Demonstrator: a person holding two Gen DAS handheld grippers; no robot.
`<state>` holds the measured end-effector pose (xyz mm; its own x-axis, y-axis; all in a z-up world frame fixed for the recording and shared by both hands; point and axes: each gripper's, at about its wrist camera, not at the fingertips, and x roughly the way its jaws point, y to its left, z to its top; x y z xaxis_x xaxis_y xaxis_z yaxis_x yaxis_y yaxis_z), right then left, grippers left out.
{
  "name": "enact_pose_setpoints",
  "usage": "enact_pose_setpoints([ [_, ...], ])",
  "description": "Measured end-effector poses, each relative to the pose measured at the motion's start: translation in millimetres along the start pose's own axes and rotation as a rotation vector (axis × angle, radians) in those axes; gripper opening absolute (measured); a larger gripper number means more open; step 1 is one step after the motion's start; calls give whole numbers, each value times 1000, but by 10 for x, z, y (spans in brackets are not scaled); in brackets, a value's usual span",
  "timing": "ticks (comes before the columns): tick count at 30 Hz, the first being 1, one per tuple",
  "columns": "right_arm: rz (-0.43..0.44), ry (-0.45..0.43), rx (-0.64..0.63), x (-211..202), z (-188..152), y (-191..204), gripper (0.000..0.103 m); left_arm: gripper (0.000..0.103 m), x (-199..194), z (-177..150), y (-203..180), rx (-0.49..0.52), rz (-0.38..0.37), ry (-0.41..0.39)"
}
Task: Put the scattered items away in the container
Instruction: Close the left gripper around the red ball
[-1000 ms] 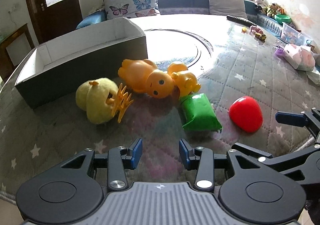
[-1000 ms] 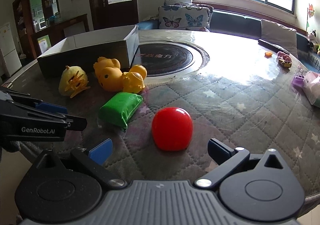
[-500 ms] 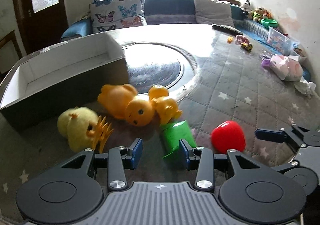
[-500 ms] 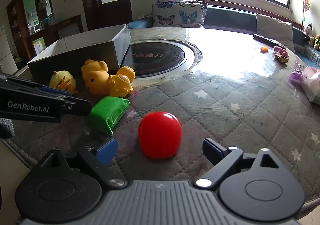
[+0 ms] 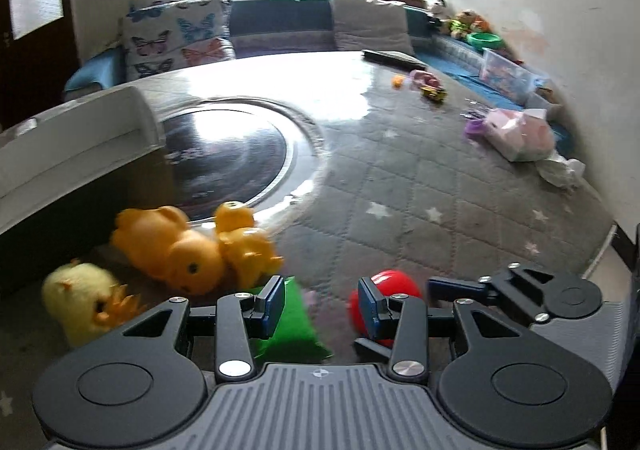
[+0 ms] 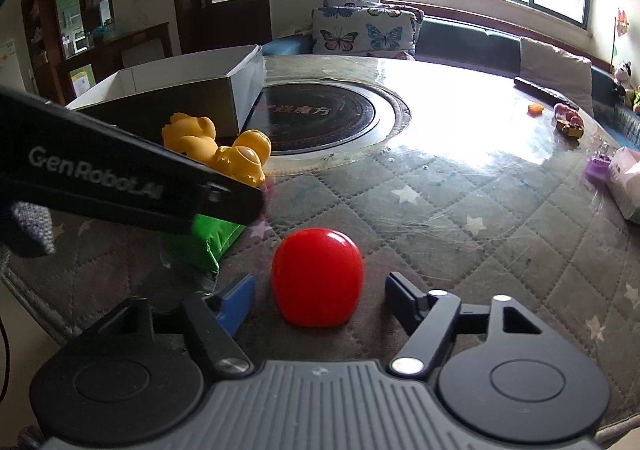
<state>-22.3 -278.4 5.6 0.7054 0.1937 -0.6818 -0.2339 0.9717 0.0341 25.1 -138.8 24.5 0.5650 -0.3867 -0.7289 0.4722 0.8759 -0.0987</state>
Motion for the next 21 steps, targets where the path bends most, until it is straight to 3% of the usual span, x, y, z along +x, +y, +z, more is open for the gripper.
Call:
enact_pose_setpoints([
  [8, 8, -22, -8, -20, -25, -50, 51, 43, 146, 66, -113, 37, -129, 43],
  [21, 56, -49, -41, -15, -59, -125, 50, 44, 395, 102, -151, 61, -180, 114],
])
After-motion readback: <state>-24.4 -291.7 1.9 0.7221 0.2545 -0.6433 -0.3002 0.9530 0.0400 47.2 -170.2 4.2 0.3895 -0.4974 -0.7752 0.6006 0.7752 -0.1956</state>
